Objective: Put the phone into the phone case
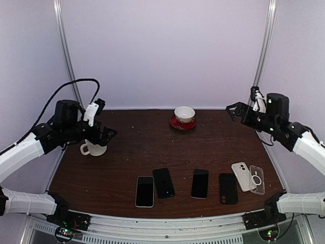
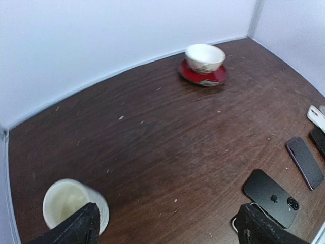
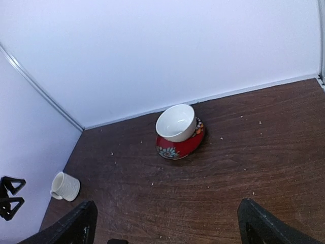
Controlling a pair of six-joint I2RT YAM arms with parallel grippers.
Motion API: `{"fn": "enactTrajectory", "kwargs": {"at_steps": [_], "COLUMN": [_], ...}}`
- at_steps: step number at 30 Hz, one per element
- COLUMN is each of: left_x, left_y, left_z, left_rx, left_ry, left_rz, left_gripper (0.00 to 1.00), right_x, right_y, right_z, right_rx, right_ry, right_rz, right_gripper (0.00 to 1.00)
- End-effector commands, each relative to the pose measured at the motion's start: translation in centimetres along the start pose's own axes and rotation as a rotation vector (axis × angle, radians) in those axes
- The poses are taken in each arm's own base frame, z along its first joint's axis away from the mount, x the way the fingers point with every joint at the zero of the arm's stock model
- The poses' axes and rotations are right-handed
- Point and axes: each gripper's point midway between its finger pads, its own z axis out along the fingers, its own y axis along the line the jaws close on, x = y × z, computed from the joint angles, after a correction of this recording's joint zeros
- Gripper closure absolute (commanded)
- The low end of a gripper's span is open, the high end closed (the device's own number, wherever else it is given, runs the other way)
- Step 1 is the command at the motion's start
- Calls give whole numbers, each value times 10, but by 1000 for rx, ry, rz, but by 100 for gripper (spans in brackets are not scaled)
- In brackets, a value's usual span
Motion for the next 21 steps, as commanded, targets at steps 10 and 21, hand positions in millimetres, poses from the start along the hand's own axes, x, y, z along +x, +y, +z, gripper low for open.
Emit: {"fn": "enactTrajectory", "kwargs": {"at_steps": [10,21], "left_x": [63,64], "left_y": [-94,-99], "left_z": [80,80], "left_rx": [314,317], "left_ry": [505,506], "left_rz": [292,313], "left_gripper": [2,2], "right_x": [157,197], "right_y": [-21,-94], "right_z": [-22,-44], "right_rx": [667,710], "right_ry": [931,963], "right_rz": [-683,-347], "right_gripper": [8,25]}}
